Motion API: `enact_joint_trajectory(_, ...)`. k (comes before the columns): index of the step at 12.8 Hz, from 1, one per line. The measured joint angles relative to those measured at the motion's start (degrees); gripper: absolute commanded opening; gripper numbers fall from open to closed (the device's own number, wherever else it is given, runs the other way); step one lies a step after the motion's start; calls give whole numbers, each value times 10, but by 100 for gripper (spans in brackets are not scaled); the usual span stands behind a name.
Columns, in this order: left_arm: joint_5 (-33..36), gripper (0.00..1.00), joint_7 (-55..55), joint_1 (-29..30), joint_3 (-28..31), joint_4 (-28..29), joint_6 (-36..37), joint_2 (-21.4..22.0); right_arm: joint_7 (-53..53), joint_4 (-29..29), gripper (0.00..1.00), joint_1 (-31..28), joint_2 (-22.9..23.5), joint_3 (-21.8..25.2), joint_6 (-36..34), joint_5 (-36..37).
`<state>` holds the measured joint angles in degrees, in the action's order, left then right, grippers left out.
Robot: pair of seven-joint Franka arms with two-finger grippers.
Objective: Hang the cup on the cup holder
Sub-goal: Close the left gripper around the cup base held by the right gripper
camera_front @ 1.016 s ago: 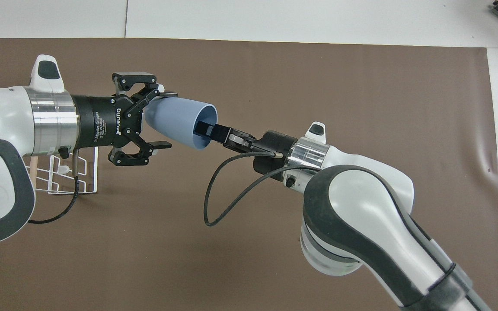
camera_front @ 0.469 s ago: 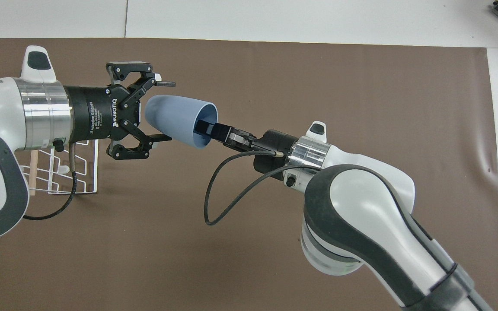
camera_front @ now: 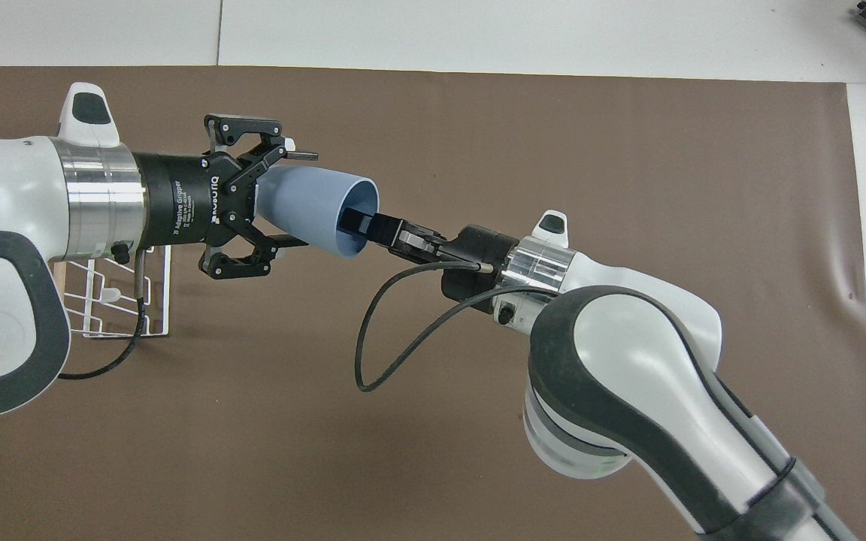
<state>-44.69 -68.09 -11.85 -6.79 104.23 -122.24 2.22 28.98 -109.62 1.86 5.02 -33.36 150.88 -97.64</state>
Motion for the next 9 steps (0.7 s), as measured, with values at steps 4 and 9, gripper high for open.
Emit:
enact_joint_trajectory(4,5,0,1,0,0,-1,1,0,-4,0,0,0,0,0,1,0)
enact_joint_trajectory(9,6,0,0,0,0,-1,6,0,-4,0,100,0,0,0,1,0)
